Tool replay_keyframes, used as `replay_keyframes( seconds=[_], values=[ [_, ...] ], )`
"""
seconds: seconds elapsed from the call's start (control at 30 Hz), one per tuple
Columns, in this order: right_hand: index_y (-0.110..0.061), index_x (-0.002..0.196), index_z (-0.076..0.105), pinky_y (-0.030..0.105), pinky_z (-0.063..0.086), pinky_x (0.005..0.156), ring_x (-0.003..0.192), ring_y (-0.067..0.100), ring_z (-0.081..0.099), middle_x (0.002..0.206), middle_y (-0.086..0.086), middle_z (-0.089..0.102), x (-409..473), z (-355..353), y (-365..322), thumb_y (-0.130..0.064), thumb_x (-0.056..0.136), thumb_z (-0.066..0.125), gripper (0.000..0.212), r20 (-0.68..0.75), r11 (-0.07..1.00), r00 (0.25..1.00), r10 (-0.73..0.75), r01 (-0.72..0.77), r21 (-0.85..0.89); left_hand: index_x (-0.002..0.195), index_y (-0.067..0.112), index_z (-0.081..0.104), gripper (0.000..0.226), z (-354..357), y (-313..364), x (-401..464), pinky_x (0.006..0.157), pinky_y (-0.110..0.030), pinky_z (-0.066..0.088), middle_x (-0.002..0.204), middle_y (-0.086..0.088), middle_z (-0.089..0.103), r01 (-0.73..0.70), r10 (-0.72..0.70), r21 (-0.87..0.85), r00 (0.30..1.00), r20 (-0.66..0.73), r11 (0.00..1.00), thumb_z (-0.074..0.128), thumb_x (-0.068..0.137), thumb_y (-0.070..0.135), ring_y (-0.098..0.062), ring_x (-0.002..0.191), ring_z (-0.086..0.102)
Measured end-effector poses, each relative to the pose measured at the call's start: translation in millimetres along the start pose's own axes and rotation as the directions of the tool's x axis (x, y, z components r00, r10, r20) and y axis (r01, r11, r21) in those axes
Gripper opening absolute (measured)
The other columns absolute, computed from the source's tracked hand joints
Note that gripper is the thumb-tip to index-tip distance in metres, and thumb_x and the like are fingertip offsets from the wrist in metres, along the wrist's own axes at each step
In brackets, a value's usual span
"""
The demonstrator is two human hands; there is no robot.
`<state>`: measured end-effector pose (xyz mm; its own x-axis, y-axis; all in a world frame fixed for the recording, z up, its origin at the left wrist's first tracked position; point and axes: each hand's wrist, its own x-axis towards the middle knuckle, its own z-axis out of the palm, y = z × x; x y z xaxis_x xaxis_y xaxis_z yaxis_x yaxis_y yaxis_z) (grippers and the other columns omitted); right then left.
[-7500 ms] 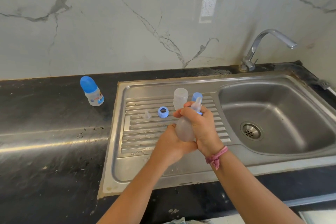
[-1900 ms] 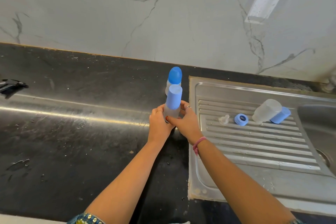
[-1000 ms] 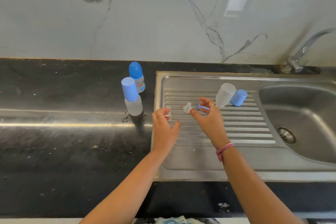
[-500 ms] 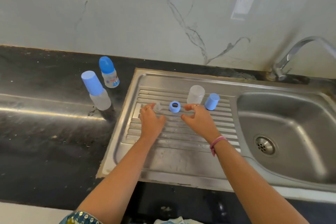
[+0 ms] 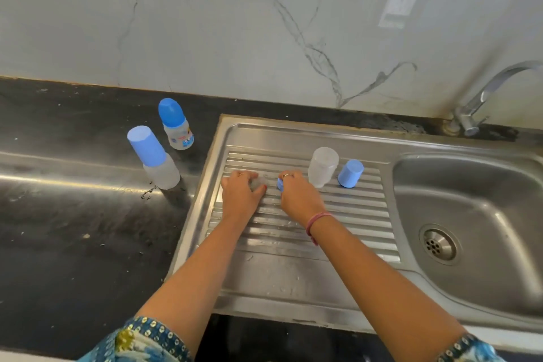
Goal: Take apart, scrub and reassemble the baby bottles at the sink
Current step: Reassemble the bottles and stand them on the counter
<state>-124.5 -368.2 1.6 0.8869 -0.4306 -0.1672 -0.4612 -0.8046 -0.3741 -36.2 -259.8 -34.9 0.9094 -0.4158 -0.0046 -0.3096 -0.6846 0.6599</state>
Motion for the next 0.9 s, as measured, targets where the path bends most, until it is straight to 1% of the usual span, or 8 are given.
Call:
replay_keyframes(
  seconds=[0.13,0.27,0.33,0.4,0.47,0.53,0.67,0.9],
  values=[
    [-0.010,0.115,0.053,0.037,0.047,0.072,0.084,0.033,0.060,0.119,0.011,0.049,5.1,4.6,0.6,-0.004,0.093,0.047,0.023,-0.022,1.000,1.000,-0.002,0.002,-0.007,0.104,0.015,0.062,0.022,-12.5,4.2,-12.9,0.064,-0.010,0.041,0.093,0.011,0.062,0.015,-0.013,-0.336,1.000,0.008,0.942,0.067,0.086,0.027,0.006,0.085,0.058],
    [-0.013,0.122,0.056,0.028,0.046,0.083,0.102,0.025,0.060,0.125,0.008,0.053,-0.8,-0.5,-6.8,-0.018,0.094,0.055,0.028,-0.067,0.962,0.996,0.065,-0.045,0.270,0.107,0.023,0.063,0.024,-32.4,-1.2,-22.4,0.069,-0.007,0.043,0.104,0.008,0.064,0.052,-0.023,-0.480,0.997,0.068,0.876,0.067,0.084,0.020,-0.002,0.091,0.060],
    [-0.017,0.121,0.056,0.030,0.055,0.077,0.092,0.021,0.068,0.124,0.002,0.057,-10.5,-10.6,-14.6,-0.024,0.092,0.063,0.030,-0.046,0.796,0.991,0.129,-0.076,0.601,0.109,0.027,0.064,0.026,-44.0,-2.4,-26.7,0.069,-0.012,0.048,0.109,0.003,0.064,0.057,0.000,-0.530,0.994,0.106,0.846,0.067,0.084,0.017,-0.006,0.088,0.063],
    [-0.019,0.118,0.057,0.026,0.056,0.057,0.070,0.015,0.072,0.122,0.000,0.059,-22.5,-22.3,-20.0,-0.024,0.091,0.066,0.028,0.044,0.517,0.985,0.168,-0.126,0.847,0.106,0.032,0.067,0.025,-55.1,-0.9,-32.8,0.066,-0.018,0.051,0.103,-0.003,0.065,0.100,0.027,-0.622,0.981,0.190,0.777,0.070,0.086,0.017,-0.011,0.078,0.064],
    [-0.019,0.116,0.060,0.022,0.053,0.053,0.066,0.013,0.071,0.119,0.003,0.062,-33.9,-29.2,-21.3,-0.020,0.092,0.066,0.025,0.086,0.359,0.982,0.168,-0.142,0.922,0.108,0.032,0.069,0.027,-66.3,1.1,-39.8,0.073,-0.031,0.052,0.092,-0.009,0.067,0.162,0.076,-0.714,0.954,0.289,0.682,0.074,0.085,0.019,-0.020,0.077,0.061],
    [-0.017,0.117,0.061,0.021,0.053,0.053,0.065,0.012,0.070,0.115,0.004,0.065,-42.6,-33.1,-20.4,-0.019,0.093,0.065,0.025,0.092,0.305,0.978,0.185,-0.146,0.941,0.110,0.033,0.070,0.030,-75.1,1.9,-44.3,0.082,-0.036,0.055,0.096,-0.005,0.072,0.179,0.105,-0.746,0.943,0.316,0.641,0.077,0.082,0.022,-0.021,0.085,0.067],
    [-0.020,0.114,0.063,0.022,0.052,0.055,0.069,0.011,0.067,0.103,0.002,0.070,-57.2,-38.4,-15.9,-0.021,0.094,0.062,0.019,0.140,0.104,0.964,0.225,-0.166,0.981,0.115,0.034,0.067,0.039,-84.5,5.5,-51.4,0.078,-0.026,0.058,0.103,0.011,0.071,0.173,0.122,-0.756,0.941,0.317,0.631,0.078,0.079,0.022,-0.018,0.094,0.071],
    [-0.021,0.112,0.067,0.022,0.053,0.062,0.072,0.008,0.064,0.097,0.001,0.071,-79.6,-37.9,-26.5,-0.021,0.089,0.069,0.024,0.146,0.208,0.985,0.089,-0.162,0.965,0.120,0.020,0.067,0.042,-82.8,17.5,-62.4,0.079,-0.027,0.058,0.101,0.001,0.075,0.172,0.138,-0.761,0.936,0.325,0.626,0.078,0.079,0.024,-0.018,0.094,0.071]
  ],
)
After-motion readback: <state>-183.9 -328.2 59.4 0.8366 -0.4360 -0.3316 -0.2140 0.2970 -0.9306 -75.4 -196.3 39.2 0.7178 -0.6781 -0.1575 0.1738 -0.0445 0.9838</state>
